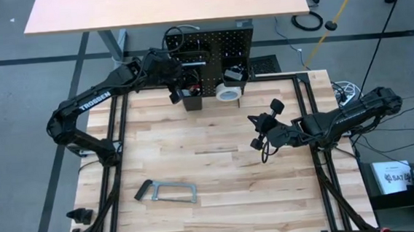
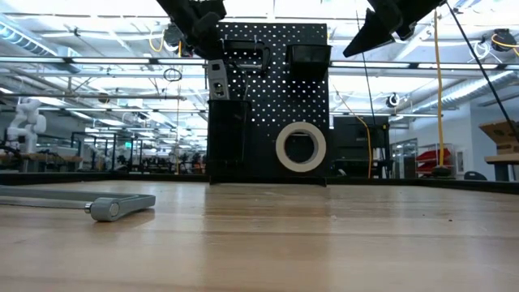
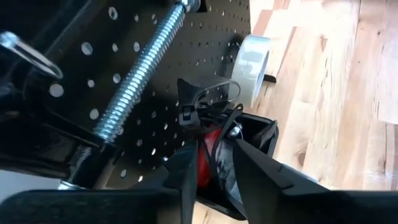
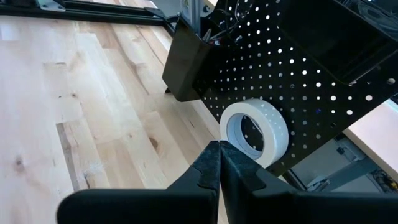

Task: Hang tools onto peg board
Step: Remove the black safety glasses from the left black tool bin

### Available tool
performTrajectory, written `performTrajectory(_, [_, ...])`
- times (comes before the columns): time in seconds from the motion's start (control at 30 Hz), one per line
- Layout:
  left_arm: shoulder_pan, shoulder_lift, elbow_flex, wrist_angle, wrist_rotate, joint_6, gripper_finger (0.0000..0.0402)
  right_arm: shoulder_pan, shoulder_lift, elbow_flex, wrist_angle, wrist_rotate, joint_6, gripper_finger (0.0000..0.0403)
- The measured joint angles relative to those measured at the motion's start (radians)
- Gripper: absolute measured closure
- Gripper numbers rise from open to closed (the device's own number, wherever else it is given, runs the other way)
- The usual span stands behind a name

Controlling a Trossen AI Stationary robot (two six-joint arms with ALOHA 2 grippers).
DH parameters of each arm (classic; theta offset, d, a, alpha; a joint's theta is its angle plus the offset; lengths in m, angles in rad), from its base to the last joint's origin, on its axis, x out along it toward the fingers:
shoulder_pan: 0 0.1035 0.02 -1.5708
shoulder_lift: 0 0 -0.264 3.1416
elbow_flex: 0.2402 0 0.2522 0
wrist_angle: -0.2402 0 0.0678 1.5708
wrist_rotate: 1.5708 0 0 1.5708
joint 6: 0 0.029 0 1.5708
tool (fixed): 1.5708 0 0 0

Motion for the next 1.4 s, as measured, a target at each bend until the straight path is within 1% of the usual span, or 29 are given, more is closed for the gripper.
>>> performTrajectory(0.13, [0.0,0.017,0.0,0.0,0.0,-0.002,0.0276,0.0,0.0,0.0,0.0,0.0,0.0,0.0403])
performTrajectory(0.23, [0.0,0.031,0.0,0.005,0.0,-0.006,0.027,0.0,0.0,0.0,0.0,0.0,0.0,0.0403])
performTrajectory(0.43, [0.001,0.066,0.0,0.032,-0.007,-0.027,0.0269,0.0,0.0,0.0,0.0,-0.001,0.0,0.0403])
performTrajectory(0.6, [0.001,0.089,0.0,0.047,-0.077,-0.027,0.0269,0.0,0.0,0.0,0.0,-0.023,-0.004,0.0403])
performTrajectory(0.73, [0.001,0.096,0.0,0.066,-0.076,-0.027,0.0269,0.0,0.0,0.0,0.0,-0.027,-0.008,0.0403])
performTrajectory(0.93, [0.001,0.094,0.0,0.137,-0.075,-0.028,0.0269,-0.001,0.0,0.0,-0.007,-0.027,-0.008,0.0403])
performTrajectory(1.07, [0.001,0.094,0.0,0.143,-0.074,-0.027,0.027,-0.001,0.0,0.0,-0.007,-0.027,-0.008,0.0403])
performTrajectory(1.13, [0.001,0.094,0.0,0.138,-0.074,-0.027,0.0278,-0.001,0.0,0.0,-0.007,-0.027,-0.008,0.0403])
performTrajectory(1.2, [0.001,0.094,0.0,0.135,-0.074,-0.024,0.0297,-0.001,0.0,0.0,-0.007,-0.027,-0.008,0.0403])
performTrajectory(1.27, [0.001,0.094,0.0,0.134,-0.073,-0.019,0.0327,-0.001,0.0,0.0,-0.008,-0.027,-0.008,0.0403])
performTrajectory(1.33, [0.001,0.094,0.0,0.133,-0.069,-0.02,0.0368,-0.001,0.0,0.0,-0.007,-0.027,-0.008,0.0403])
performTrajectory(1.37, [0.0,0.094,0.0,0.133,-0.066,-0.019,0.0382,-0.001,0.0,0.0,-0.008,-0.027,-0.008,0.0403])
performTrajectory(1.4, [-0.001,0.094,0.0,0.133,-0.066,-0.02,0.0387,-0.001,0.0,0.0,-0.008,-0.027,-0.008,0.0403])
